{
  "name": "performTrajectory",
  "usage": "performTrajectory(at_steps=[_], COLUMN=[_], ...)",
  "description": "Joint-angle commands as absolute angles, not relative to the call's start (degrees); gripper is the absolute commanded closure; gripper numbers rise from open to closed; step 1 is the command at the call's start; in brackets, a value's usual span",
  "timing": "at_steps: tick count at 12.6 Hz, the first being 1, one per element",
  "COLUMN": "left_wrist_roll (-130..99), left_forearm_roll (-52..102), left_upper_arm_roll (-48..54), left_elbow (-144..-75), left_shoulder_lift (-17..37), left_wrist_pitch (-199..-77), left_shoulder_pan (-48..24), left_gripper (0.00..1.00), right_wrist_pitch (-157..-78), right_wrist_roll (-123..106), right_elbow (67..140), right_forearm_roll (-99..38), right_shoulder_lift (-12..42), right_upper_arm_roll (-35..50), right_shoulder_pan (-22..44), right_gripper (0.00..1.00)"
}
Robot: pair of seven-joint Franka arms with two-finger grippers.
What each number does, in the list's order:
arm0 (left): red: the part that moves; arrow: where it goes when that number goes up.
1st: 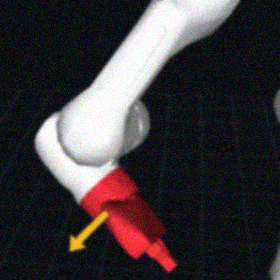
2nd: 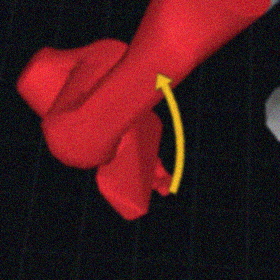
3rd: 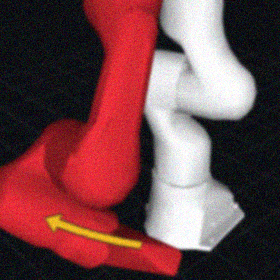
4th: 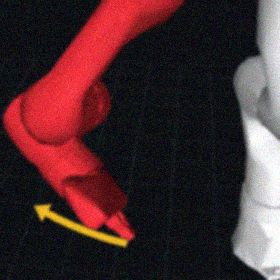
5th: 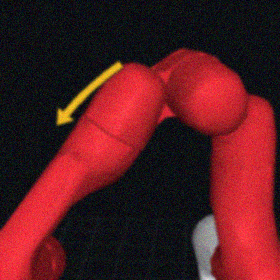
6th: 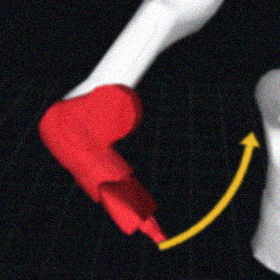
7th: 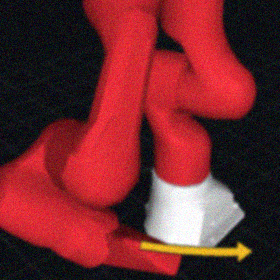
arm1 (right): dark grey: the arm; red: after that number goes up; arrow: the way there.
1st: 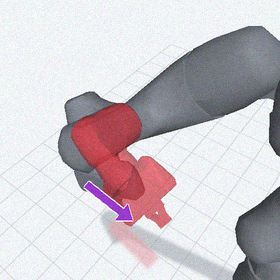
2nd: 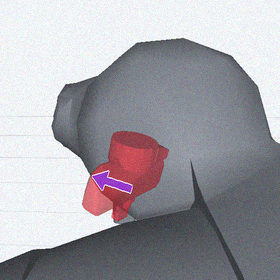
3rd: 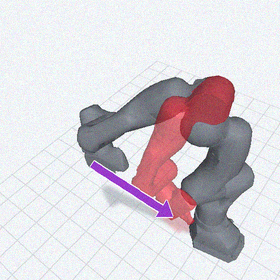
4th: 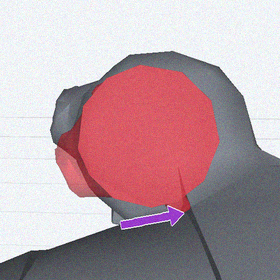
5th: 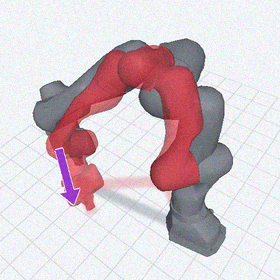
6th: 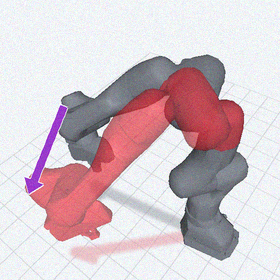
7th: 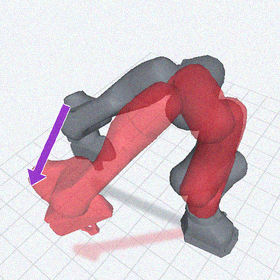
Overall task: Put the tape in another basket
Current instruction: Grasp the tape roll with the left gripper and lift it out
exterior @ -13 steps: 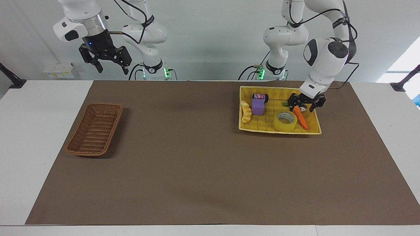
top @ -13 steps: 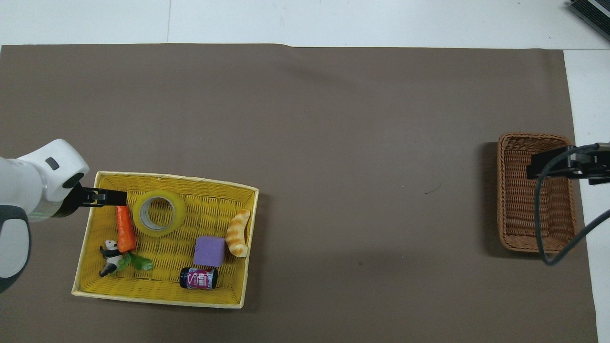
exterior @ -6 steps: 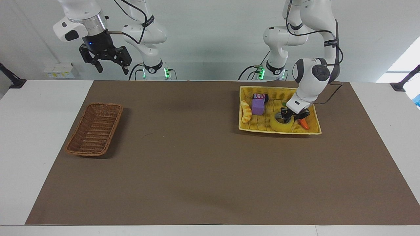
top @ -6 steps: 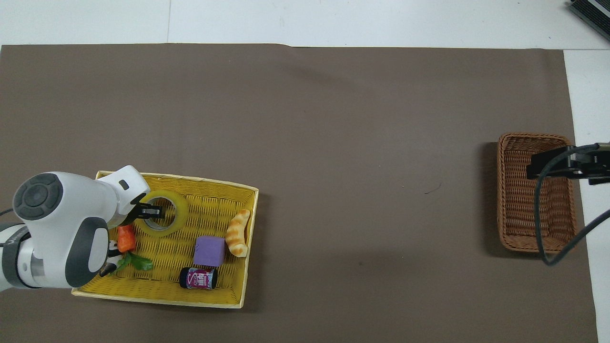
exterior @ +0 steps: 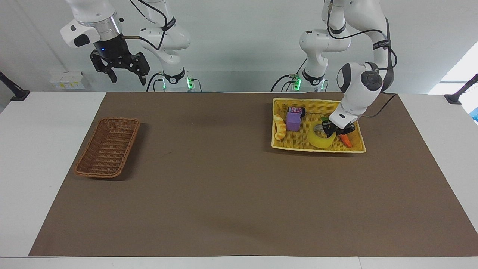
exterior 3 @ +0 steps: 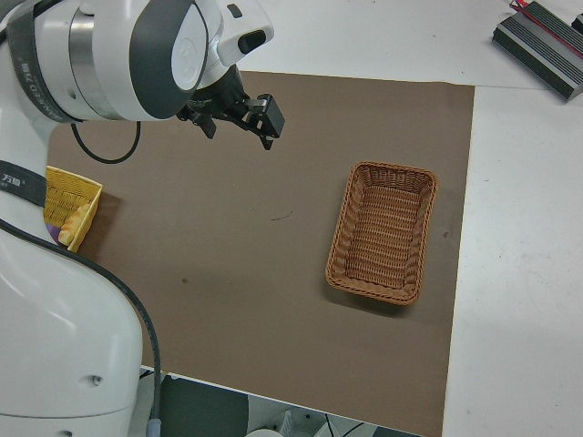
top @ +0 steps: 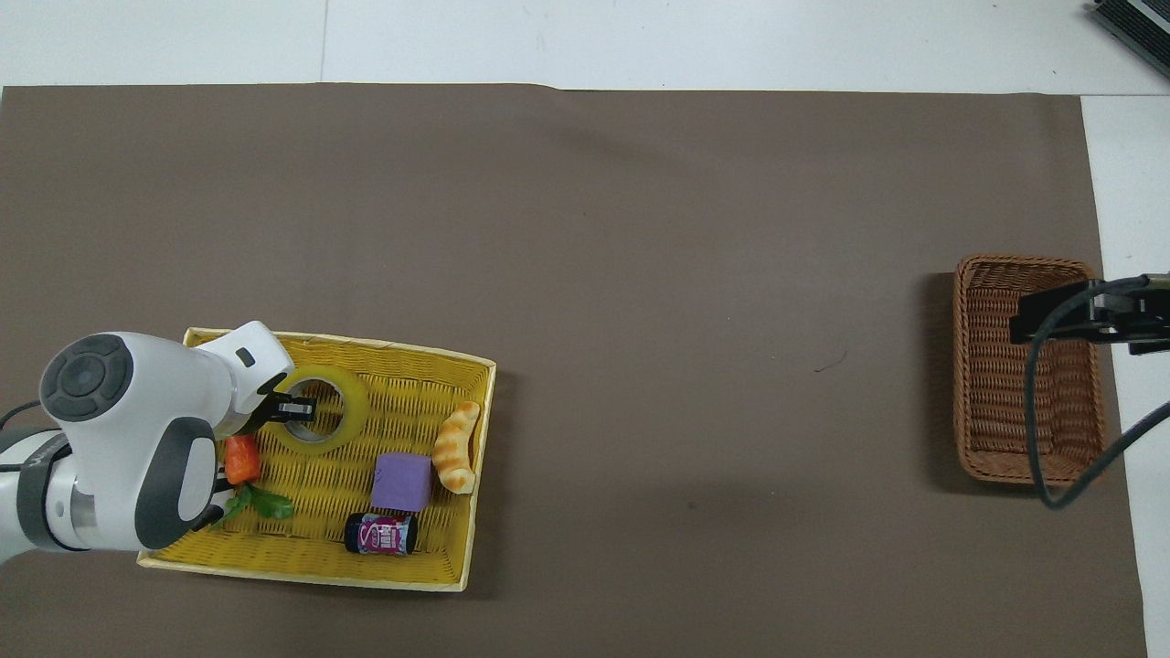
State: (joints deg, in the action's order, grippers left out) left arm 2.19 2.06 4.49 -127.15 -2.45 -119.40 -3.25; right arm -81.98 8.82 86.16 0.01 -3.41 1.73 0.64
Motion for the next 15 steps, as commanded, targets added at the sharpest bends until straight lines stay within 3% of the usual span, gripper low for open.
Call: performTrajectory(at_steps=[1, 5, 15], left_wrist_roll=[1.8, 1.9, 1.1], left_forearm_roll=[3.6, 3.7, 8.9], left_upper_arm_roll=[4.0, 3.7, 3.7], left_elbow=[-116.0, -97.8, -98.6], left_shoulder_lift=[-3.0, 3.7, 3.8], left_wrist_pitch=[-105.4, -89.0, -90.8], left_shoulder_pan=[-3.5, -3.2, -2.4], left_gripper=[1.00, 1.00, 1.00], right_wrist_pitch=[-82.3, -82.3, -82.1], right_wrist_roll=[9.1, 9.1, 9.3], right_elbow=[87.4, 87.4, 87.5], right_forearm_roll=[-1.3, -1.3, -1.3], right_shoulder_lift=[-4.6, -4.6, -4.6], right_upper_arm_roll=[2.0, 2.0, 1.8], right_shoulder_pan=[-0.1, -0.1, -0.2], right_gripper=[0.00, 0.00, 0.00])
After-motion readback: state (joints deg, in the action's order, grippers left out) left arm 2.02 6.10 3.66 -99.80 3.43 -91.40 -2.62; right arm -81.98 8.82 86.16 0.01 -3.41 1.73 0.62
